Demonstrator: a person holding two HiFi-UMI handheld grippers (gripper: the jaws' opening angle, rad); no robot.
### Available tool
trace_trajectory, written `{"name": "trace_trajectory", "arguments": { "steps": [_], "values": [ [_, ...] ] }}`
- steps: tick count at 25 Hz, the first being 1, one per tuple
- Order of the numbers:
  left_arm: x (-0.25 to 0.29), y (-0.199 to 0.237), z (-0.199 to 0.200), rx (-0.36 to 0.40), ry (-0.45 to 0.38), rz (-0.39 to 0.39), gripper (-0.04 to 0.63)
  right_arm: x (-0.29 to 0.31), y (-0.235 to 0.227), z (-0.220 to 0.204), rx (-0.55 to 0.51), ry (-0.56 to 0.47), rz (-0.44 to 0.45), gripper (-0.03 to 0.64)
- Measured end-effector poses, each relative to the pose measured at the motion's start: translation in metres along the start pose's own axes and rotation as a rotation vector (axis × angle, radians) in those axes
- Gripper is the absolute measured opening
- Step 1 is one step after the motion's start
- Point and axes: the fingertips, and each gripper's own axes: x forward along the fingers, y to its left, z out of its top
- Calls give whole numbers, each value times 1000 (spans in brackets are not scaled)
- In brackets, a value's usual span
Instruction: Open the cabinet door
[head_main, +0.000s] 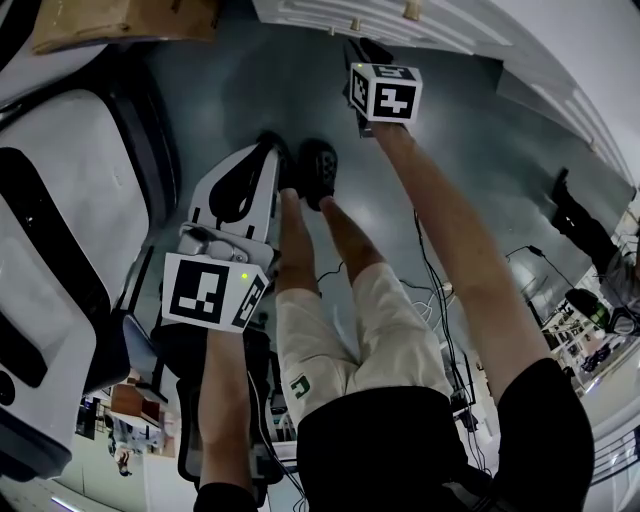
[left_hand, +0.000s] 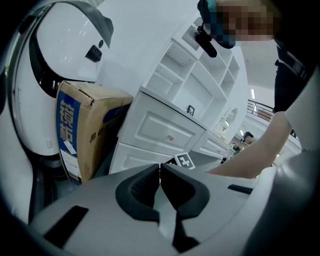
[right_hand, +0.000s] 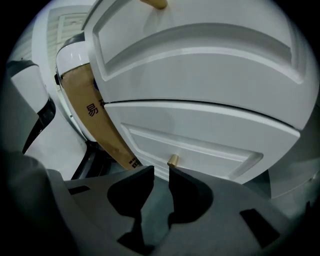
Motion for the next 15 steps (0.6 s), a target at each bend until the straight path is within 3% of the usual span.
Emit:
{"name": "trace_trajectory", "arguments": {
  "steps": [15],
  "values": [
    [-7, 8, -13, -15, 10, 1, 28, 24, -17, -2, 56, 49, -98, 144]
  ]
}}
